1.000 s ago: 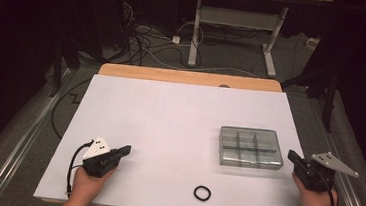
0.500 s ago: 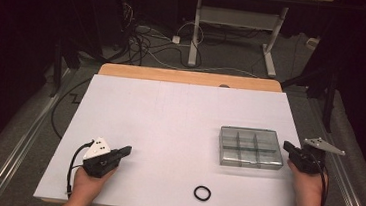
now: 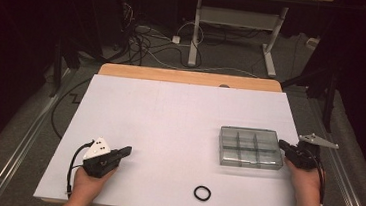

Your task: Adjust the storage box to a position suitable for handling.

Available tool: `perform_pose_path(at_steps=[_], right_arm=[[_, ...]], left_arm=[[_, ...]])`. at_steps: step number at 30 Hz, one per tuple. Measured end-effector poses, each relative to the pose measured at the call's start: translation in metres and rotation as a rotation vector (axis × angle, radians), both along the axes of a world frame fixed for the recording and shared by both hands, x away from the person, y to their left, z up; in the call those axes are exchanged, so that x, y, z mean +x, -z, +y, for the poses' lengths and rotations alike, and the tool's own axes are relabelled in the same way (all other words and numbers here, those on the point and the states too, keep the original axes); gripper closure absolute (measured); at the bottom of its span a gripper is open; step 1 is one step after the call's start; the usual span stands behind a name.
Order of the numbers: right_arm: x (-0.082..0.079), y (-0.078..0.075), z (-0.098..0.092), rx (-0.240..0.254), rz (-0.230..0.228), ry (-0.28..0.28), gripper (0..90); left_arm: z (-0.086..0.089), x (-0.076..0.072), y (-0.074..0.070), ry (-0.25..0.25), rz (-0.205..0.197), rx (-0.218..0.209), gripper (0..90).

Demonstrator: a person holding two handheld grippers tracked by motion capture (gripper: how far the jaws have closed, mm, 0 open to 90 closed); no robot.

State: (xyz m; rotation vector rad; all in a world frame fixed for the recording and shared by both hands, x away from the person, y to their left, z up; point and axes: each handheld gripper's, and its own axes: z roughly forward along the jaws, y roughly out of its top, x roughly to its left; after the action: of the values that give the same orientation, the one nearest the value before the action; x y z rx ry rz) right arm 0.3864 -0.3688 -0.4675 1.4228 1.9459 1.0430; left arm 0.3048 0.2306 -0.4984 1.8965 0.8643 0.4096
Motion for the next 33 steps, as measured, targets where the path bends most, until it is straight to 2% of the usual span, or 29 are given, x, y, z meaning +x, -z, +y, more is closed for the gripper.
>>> perform_pose_path(at_steps=[2,6,16,30,33], right_arm=[[0.000,0.000,0.000,0.002,0.001,-0.004,90.0],[0.001,0.001,0.003,-0.004,0.005,-0.016,90.0],[0.001,0.001,0.005,0.009,0.003,-0.021,90.0],[0.003,0.003,0.042,0.001,0.005,-0.103,90.0],[0.004,0.003,0.058,-0.016,0.006,-0.137,90.0]], left_arm=[[-0.001,0.000,0.000,0.004,-0.003,0.009,87.7],[0.001,0.001,0.000,-0.004,0.007,-0.010,87.8],[0.001,0.001,0.000,-0.006,0.007,-0.005,87.7],[0.001,0.001,0.000,-0.004,0.010,-0.008,87.7],[0.001,0.001,0.000,-0.003,0.011,-0.011,87.7]])
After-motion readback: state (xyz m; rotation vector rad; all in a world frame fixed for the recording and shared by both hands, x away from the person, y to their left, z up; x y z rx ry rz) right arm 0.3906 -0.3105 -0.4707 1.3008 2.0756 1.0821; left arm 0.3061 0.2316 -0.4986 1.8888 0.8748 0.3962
